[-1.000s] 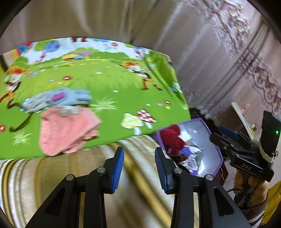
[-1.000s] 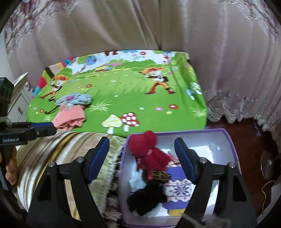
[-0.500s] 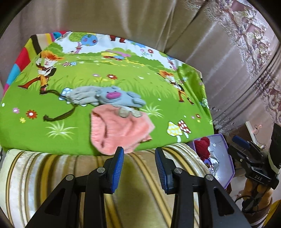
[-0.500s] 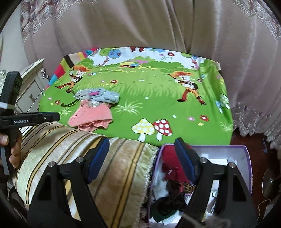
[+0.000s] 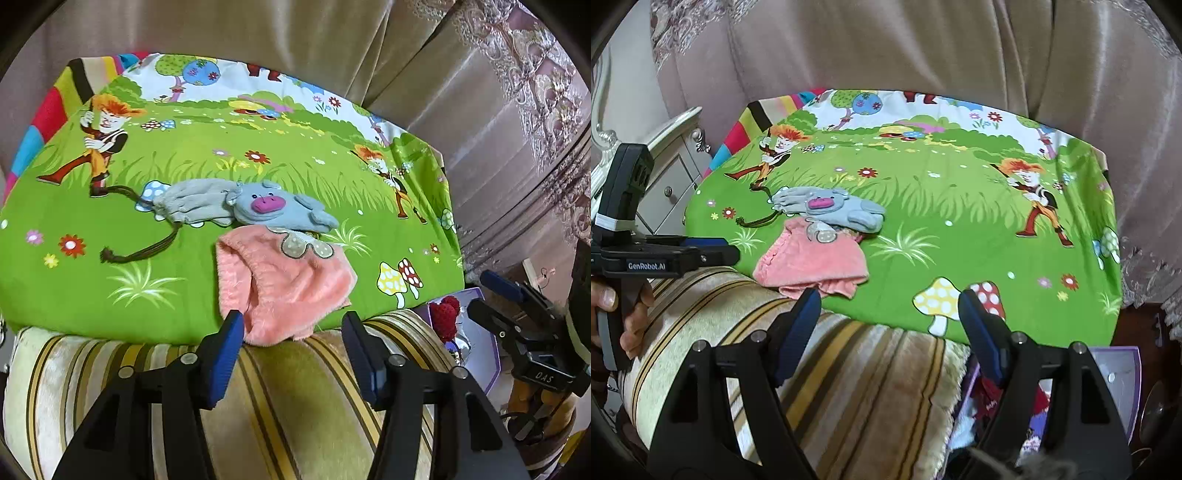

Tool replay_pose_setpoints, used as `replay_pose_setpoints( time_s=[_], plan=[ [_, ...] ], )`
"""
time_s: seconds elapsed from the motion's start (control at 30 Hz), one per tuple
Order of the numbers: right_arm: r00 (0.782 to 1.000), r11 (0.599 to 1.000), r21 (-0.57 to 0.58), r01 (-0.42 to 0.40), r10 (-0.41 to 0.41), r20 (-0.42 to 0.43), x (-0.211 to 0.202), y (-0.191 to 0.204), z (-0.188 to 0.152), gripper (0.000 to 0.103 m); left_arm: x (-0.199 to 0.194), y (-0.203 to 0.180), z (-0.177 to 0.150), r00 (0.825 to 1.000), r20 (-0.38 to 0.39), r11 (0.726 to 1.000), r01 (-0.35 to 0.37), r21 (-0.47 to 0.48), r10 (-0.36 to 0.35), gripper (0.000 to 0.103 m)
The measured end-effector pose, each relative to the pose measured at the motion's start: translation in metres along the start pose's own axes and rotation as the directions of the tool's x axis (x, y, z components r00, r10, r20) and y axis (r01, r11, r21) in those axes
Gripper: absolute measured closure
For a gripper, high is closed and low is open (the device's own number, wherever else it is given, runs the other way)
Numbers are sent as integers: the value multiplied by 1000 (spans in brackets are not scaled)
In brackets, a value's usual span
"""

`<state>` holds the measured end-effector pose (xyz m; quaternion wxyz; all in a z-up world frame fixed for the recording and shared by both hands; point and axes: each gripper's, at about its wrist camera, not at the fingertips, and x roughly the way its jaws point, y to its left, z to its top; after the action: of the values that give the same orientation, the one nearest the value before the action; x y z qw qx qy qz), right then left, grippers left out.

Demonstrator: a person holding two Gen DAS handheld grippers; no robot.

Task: Organize soft objects
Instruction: 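Move both open tools back over the pink cloth and pig plush, then grasp the pink fleece cloth with the left tool while the right tool grasps the blue pig plush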

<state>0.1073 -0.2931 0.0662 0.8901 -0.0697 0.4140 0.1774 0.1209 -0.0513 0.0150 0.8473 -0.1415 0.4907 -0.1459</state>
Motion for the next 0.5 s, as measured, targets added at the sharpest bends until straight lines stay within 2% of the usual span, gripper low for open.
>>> replay_pose_setpoints(
  time_s=[0.07,0.23,0.3,0.5],
  plan=[
    [1000,1000,-10,-4,4,-5,5,3,4,23,7,-1,4,1000,-14,1000,3,3,-3,39],
    [1000,1000,-17,-10,10,-17,20,4,12,23,26,-9,14,999,-53,1000,-8,24,9,34],
    [1000,1000,-10,-15,15,-21,26,2,14,22,35,-16,18,997,-74,999,-7,47,10,29],
    [999,1000,25,-7,7,-34,38,-11,16,22,67,-40,30,991,-127,993,-35,109,49,28]
  ],
)
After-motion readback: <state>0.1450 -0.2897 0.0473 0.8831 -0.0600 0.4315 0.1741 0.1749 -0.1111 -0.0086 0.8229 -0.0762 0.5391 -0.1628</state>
